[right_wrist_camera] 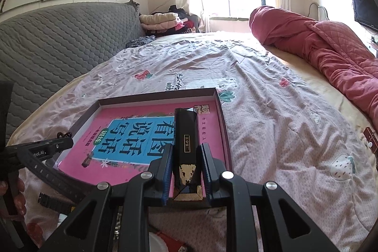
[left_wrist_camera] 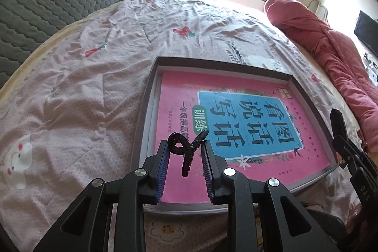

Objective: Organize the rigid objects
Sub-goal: 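Carry the hair clip in the left tool over the box while the right tool carries the lipstick there, then open the left tool to drop the clip onto the book while the right tool releases the lipstick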

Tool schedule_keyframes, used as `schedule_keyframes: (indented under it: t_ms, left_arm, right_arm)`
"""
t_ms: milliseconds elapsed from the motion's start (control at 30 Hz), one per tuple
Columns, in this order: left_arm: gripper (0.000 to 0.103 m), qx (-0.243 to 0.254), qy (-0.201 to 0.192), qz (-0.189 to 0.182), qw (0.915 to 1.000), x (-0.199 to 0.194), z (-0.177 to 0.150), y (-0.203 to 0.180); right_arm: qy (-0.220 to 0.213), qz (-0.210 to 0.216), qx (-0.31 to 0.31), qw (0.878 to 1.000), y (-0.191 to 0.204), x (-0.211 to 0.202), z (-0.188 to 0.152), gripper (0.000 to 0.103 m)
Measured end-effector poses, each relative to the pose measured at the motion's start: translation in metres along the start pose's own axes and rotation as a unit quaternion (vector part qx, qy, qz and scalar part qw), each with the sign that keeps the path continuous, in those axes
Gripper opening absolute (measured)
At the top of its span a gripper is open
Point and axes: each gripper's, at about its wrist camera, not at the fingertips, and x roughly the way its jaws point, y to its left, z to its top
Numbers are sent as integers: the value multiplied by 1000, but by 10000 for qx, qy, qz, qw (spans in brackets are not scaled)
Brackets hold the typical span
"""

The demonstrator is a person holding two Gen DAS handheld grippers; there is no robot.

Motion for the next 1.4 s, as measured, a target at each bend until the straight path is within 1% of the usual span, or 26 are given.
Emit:
schedule_keyframes:
  t_ms: [200, 400, 500, 633, 833, 1067, 1267, 1400]
  left_arm:
    - [28, -37, 104, 53, 9999, 10, -4, 3]
    - [28, -44, 237, 124, 9996, 17, -9, 4]
    - [28, -70, 225, 121, 9996, 16, -10, 5]
    - [28, -60, 224, 145, 9996, 17, -11, 4]
    - [29, -94, 252, 89, 9996, 17, -11, 3]
    - [29, -85, 271, 98, 9995, 16, -10, 5]
    - [29, -85, 301, 106, 9995, 17, -10, 4]
    - [29, -130, 321, 50, 9994, 16, -11, 4]
  right_arm:
    - [157, -28, -41, 9999, 3, 14, 1, 23]
    - [297, -231, -269, 9989, 7, 22, -1, 23]
    - [411, -312, -319, 9982, 8, 27, -3, 23]
    - [528, -304, -291, 9977, 6, 31, -5, 23]
    - [730, -397, -262, 9962, 2, 41, -8, 23]
    - [742, -551, -448, 9947, 7, 43, -9, 23]
    - [737, -570, -474, 9945, 9, 43, -10, 23]
    - [748, -582, -498, 9943, 9, 44, -10, 23]
